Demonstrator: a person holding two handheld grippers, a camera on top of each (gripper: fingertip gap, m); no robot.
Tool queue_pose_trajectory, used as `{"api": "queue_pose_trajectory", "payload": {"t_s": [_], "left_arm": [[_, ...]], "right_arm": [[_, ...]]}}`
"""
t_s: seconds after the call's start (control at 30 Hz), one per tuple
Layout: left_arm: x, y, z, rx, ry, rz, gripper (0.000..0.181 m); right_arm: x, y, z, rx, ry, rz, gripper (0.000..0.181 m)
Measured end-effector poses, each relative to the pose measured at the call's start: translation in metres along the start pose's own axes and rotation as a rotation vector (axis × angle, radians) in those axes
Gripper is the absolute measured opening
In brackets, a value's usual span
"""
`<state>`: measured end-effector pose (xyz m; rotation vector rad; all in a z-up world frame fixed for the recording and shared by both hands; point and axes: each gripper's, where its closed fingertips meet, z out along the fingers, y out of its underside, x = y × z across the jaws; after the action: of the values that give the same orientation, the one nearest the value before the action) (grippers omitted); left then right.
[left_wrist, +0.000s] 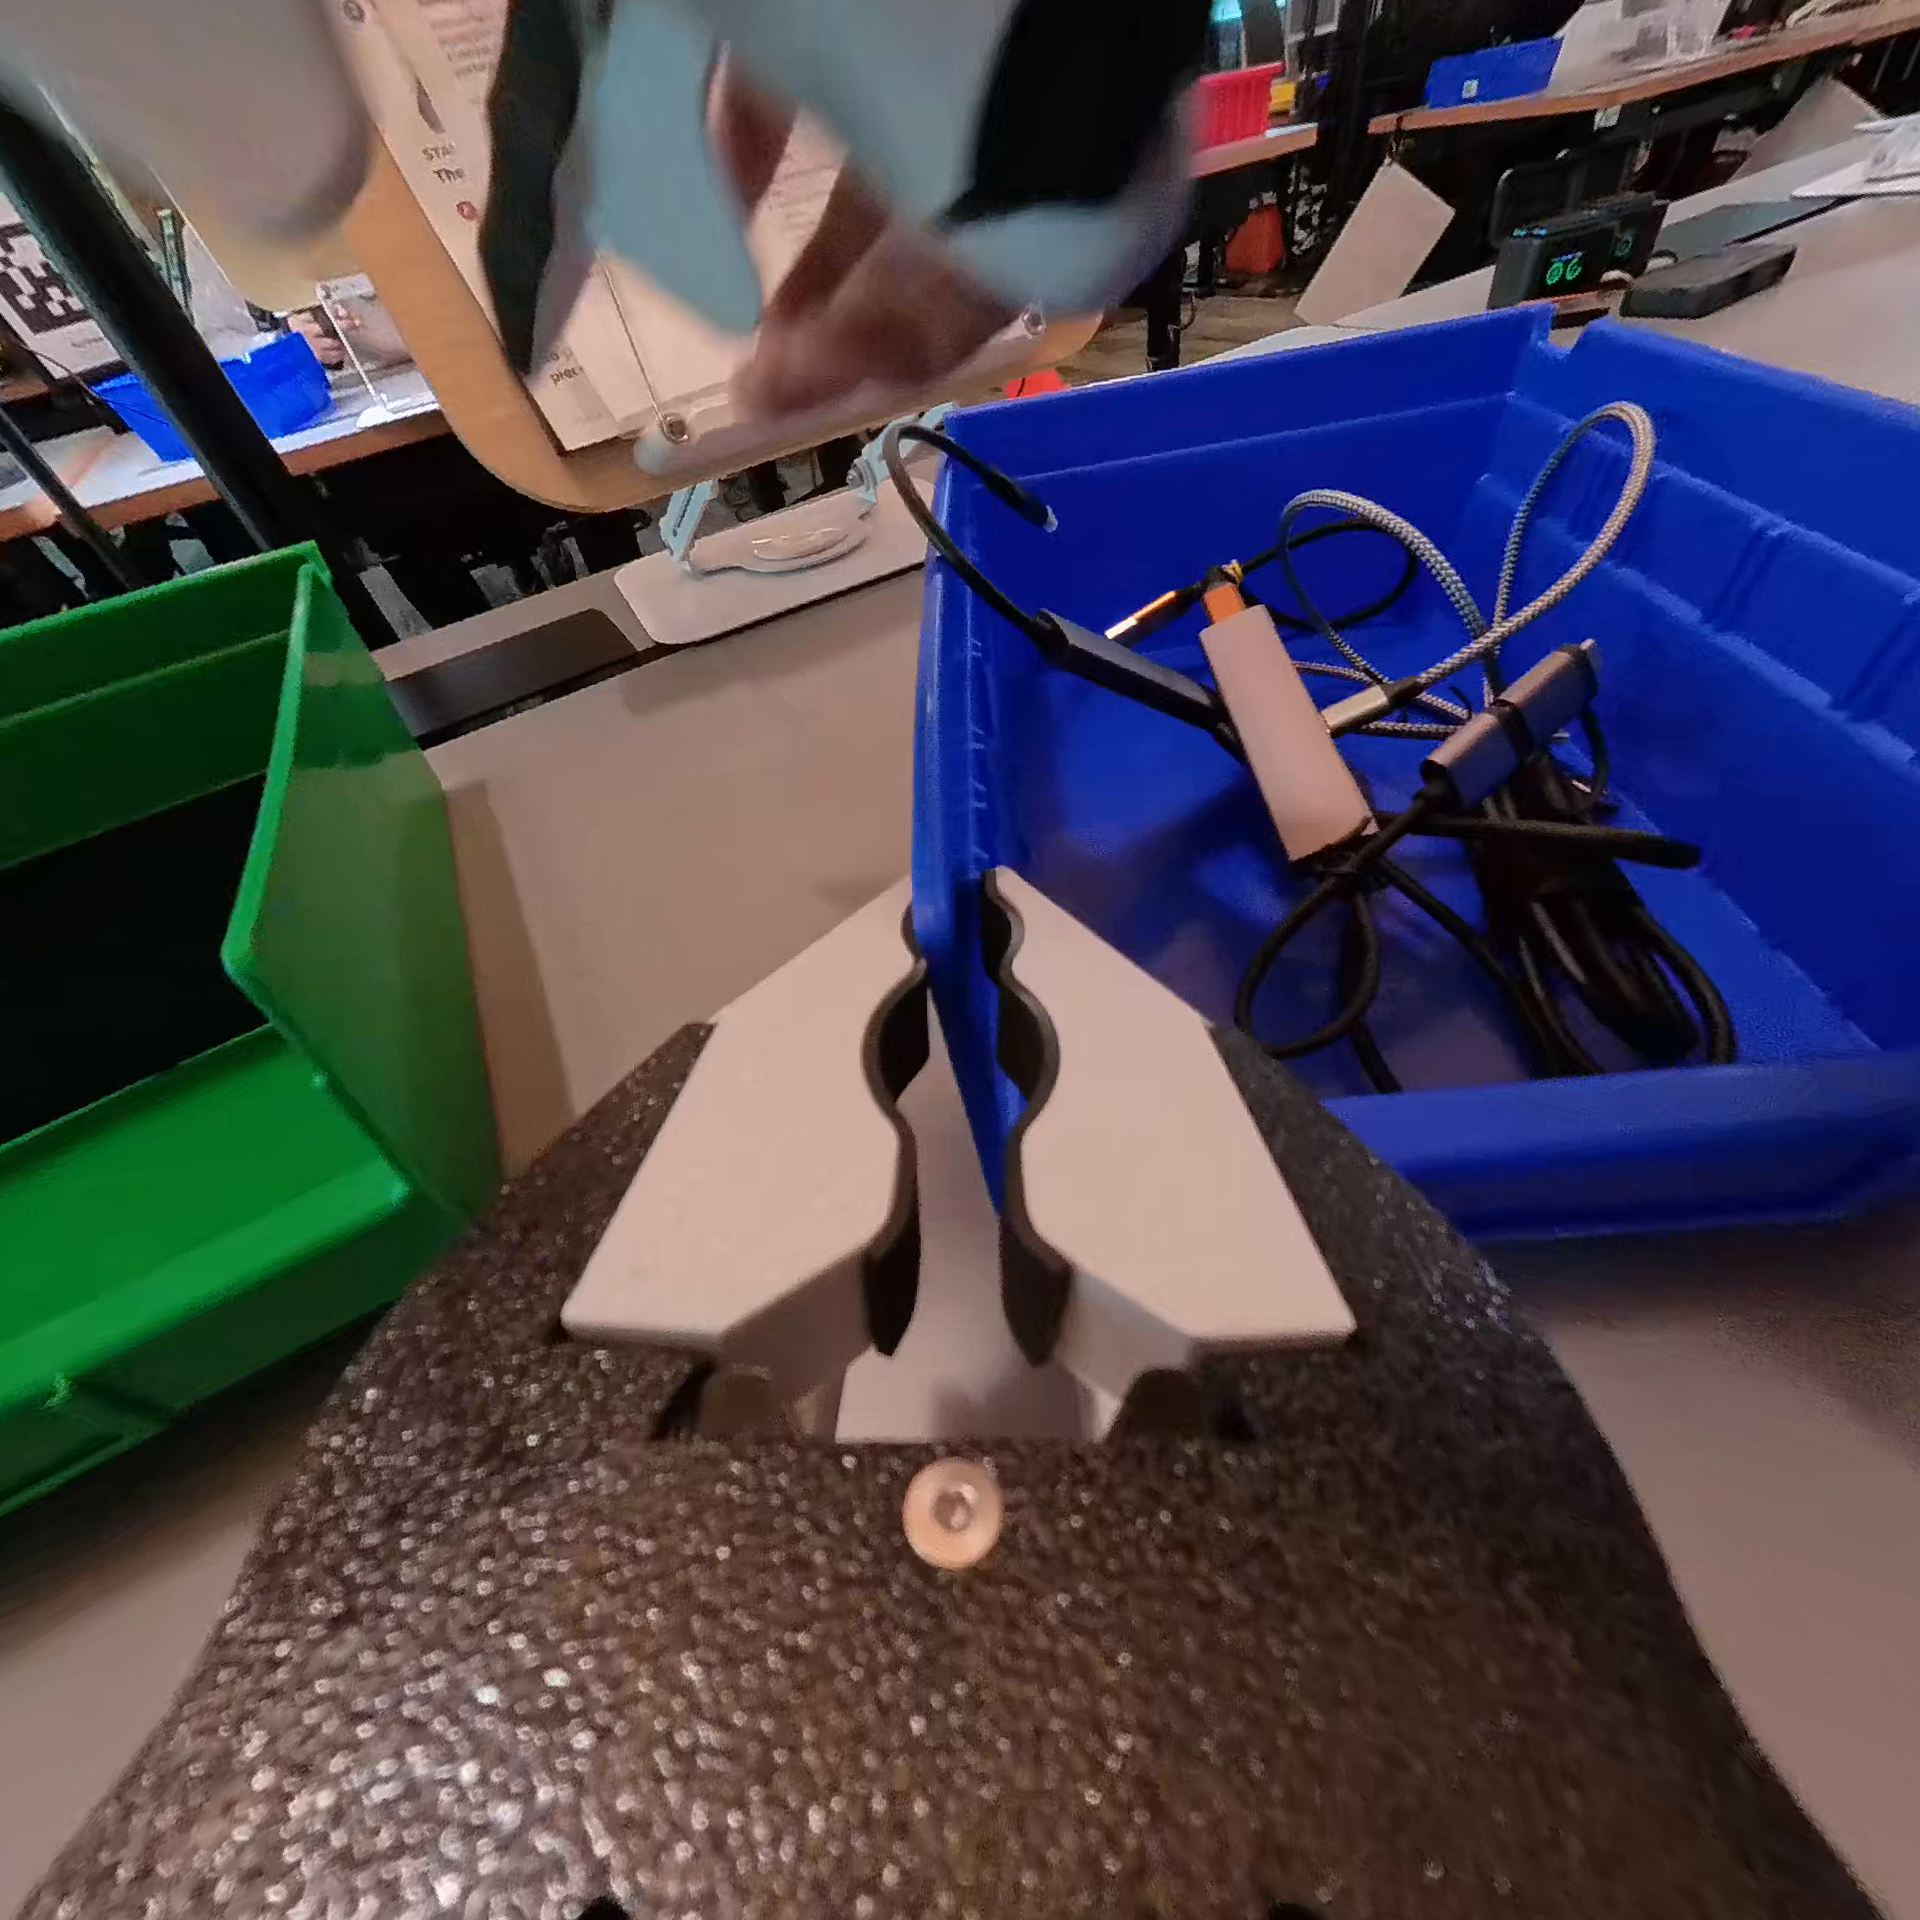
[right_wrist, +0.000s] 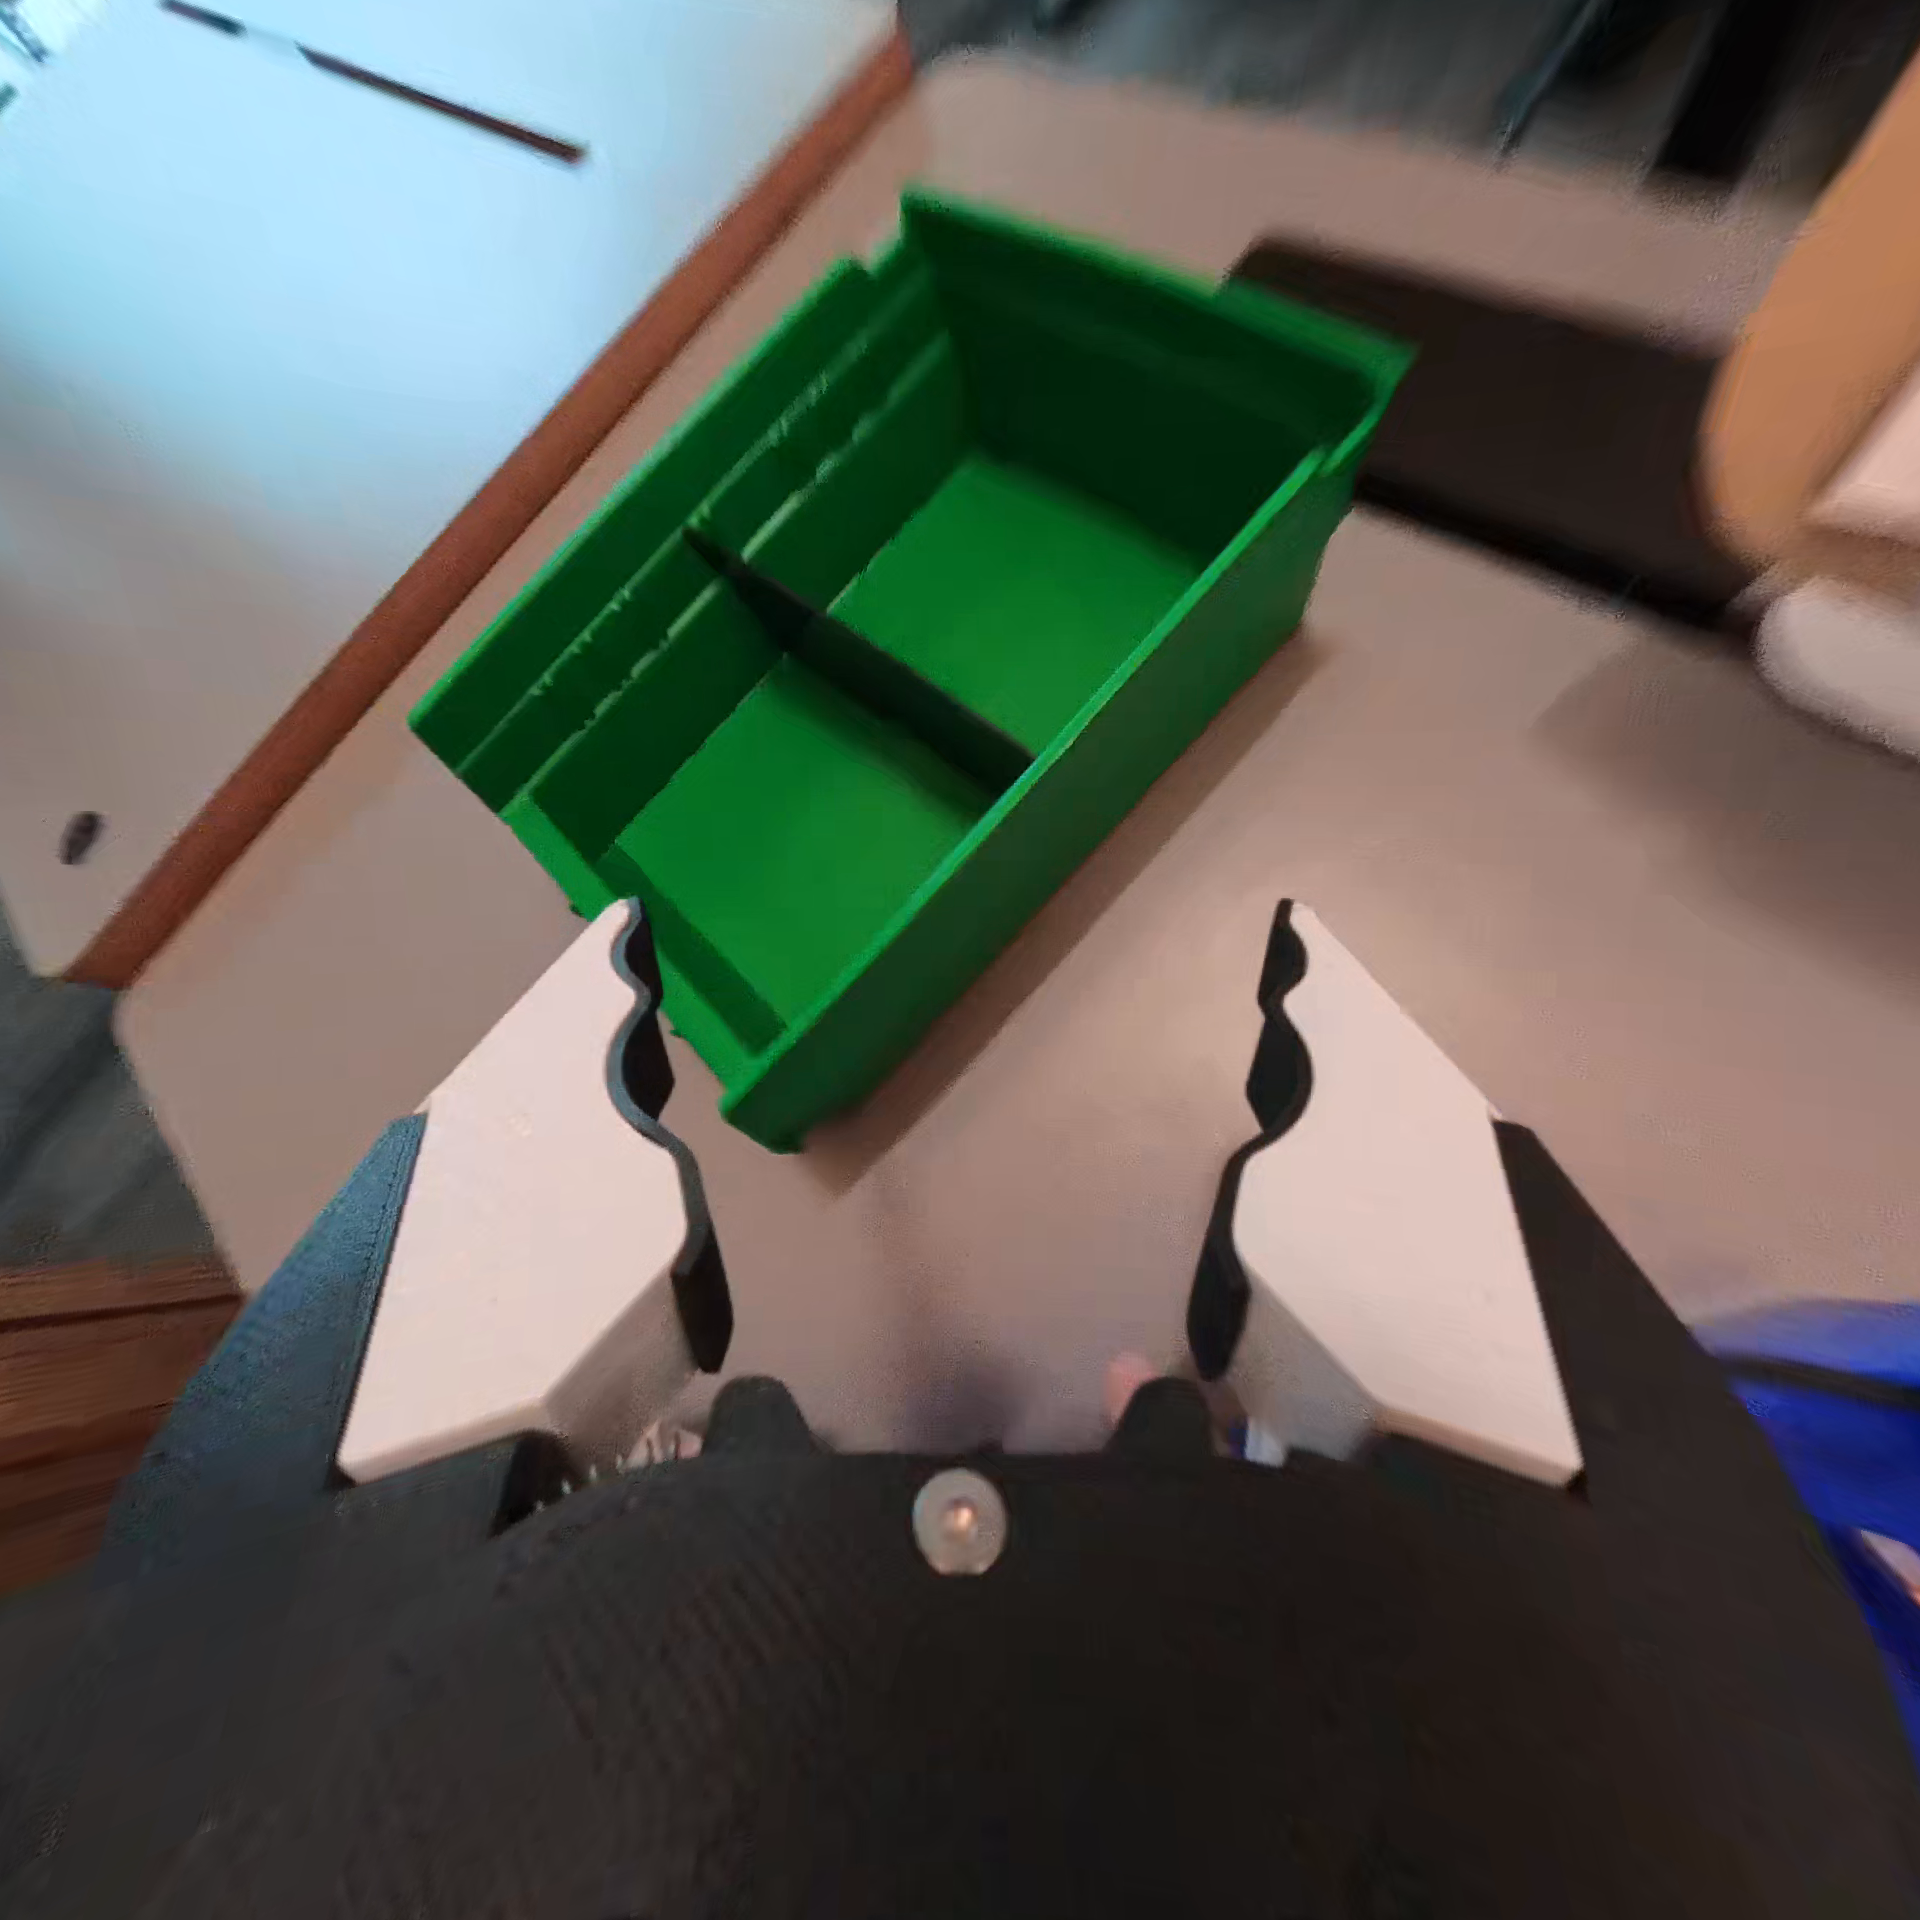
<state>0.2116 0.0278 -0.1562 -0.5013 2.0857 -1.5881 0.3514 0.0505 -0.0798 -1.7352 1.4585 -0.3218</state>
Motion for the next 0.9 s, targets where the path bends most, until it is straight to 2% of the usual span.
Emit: {"api": "queue_pose_trajectory", "payload": {"t_s": [0.07, 0.2, 0.3, 0.37, 0.43, 0.53, 0.7, 0.8, 0.9], "left_arm": [[-0.004, 0.001, -0.001, 0.001, -0.003, 0.000, 0.003], [-0.012, 0.002, -0.002, 0.005, 0.012, -0.046, 0.003], [-0.015, 0.003, -0.002, 0.005, 0.020, -0.062, 0.002], [-0.015, 0.002, -0.002, 0.007, 0.021, -0.065, 0.002], [-0.015, 0.002, -0.002, 0.008, 0.023, -0.065, 0.002], [-0.016, 0.002, -0.002, 0.008, 0.028, -0.069, 0.002], [-0.016, 0.002, -0.002, 0.009, 0.031, -0.071, 0.002], [-0.016, 0.002, -0.002, 0.010, 0.029, -0.057, 0.003], [-0.016, 0.003, -0.002, 0.010, 0.030, -0.042, 0.003]], "right_arm": [[-0.006, 0.008, 0.035, -0.080, -0.053, 0.101, 0.110], [0.003, 0.020, 0.080, -0.156, 0.019, 0.135, 0.103], [-0.001, 0.034, 0.104, -0.238, 0.025, 0.126, 0.098], [-0.008, 0.043, 0.116, -0.292, 0.002, 0.083, 0.084], [0.002, 0.051, 0.124, -0.342, 0.083, 0.032, 0.074], [0.015, 0.047, 0.131, -0.319, 0.166, 0.028, 0.052], [0.027, 0.032, 0.129, -0.239, 0.169, 0.126, 0.006], [0.023, 0.029, 0.120, -0.270, 0.126, 0.047, 0.006], [0.026, 0.003, 0.092, -0.244, 0.149, -0.056, 0.007]]}}
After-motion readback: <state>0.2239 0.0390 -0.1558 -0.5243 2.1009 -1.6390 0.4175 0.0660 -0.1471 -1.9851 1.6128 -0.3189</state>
